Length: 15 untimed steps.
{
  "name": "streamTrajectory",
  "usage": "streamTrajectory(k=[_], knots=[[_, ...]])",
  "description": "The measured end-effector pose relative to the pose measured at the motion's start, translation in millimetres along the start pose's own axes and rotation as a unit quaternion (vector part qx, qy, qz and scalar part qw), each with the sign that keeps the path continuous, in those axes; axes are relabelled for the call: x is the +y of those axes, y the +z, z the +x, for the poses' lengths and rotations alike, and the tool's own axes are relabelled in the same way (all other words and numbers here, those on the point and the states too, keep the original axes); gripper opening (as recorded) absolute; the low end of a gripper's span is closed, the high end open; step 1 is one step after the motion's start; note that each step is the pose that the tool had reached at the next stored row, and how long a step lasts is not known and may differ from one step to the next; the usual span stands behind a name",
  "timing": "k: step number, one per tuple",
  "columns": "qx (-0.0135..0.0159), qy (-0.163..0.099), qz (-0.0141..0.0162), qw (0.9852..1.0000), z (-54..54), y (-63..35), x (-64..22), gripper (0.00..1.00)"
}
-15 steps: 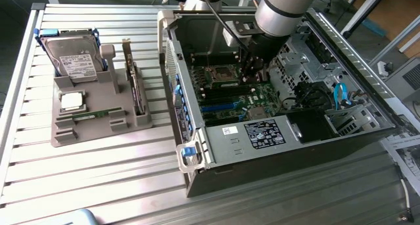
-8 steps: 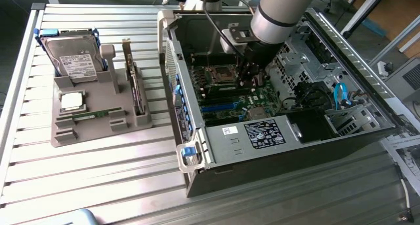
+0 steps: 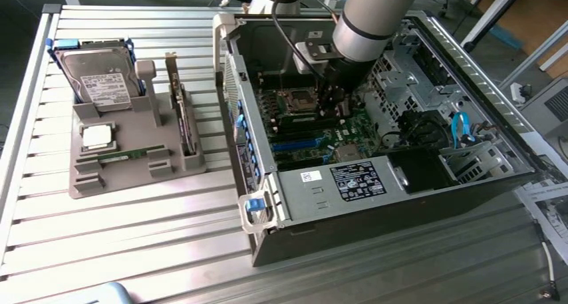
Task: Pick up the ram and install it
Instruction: 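Insert the ram into the slot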
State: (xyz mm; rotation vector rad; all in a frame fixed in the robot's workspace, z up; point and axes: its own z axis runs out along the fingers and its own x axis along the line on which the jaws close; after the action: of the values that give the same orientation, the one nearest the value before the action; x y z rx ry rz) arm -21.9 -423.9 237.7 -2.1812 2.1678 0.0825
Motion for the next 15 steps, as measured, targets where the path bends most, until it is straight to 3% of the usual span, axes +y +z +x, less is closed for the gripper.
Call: streamTrajectory(k=[8, 10, 12, 14, 15], knots=[[0.0007, 0.000, -0.0001, 1.0000, 0.1, 1.6, 0.0, 0.13], [0.0021, -0.002, -0.0002, 1.0000, 0.1, 1.8, 0.0, 0.13], [0.0050, -0.007, -0.0009, 1.0000, 0.1, 1.7, -0.1, 0.13], [0.0098, -0.008, -0.0015, 0.9999, 0.0, 1.6, -0.6, 0.13], [0.0170, -0.009, -0.0021, 0.9998, 0.0, 1.6, -1.6, 0.13]])
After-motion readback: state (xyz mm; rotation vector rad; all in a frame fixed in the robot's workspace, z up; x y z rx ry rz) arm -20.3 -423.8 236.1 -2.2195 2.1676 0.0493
